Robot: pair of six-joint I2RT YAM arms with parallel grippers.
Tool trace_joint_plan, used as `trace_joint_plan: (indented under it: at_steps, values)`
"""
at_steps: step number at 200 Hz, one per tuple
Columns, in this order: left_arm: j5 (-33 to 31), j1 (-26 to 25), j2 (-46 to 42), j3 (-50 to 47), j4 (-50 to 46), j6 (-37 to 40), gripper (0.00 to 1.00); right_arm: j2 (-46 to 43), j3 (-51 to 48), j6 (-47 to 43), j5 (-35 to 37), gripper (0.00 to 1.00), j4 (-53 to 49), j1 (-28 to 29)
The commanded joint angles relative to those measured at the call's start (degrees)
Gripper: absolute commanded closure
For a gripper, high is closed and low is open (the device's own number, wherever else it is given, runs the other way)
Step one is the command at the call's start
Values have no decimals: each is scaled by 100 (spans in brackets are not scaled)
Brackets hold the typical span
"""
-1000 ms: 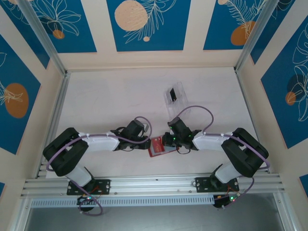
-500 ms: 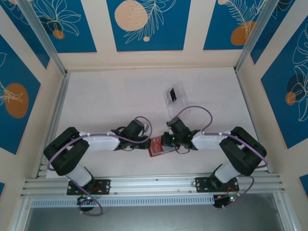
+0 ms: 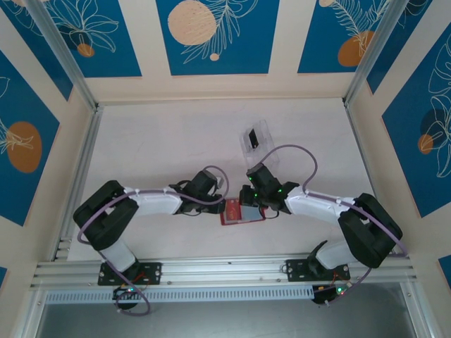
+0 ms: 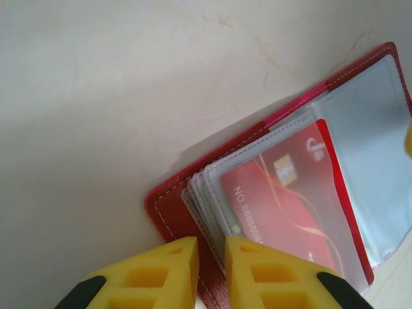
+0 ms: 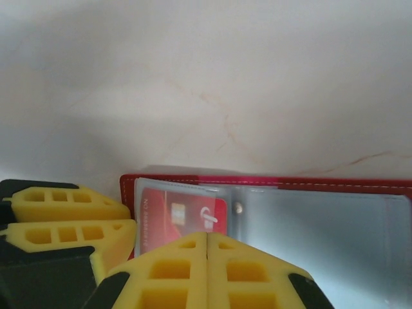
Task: Put the credit cards into the card holder
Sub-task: Insert the credit card into the card slot, then flip over the card slot in the card holder.
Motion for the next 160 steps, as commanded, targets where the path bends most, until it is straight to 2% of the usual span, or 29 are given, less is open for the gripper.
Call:
trace_joint_plan:
  at_steps: [1,60,128,160]
  values:
    - [-150,-3,253,117,-301,155,82,-42,123,-203,370,100,-725,-190]
    - [-194,10,282,283,-437,273,81,185,106,-362,389,100,-834,-659]
    - [-201,7,270,322,-492,286,81,716,190,-438,57,100,-752,-632]
    - [-203,11,279,371,-538,322,81,677,236,-513,-456,100,-688,-601]
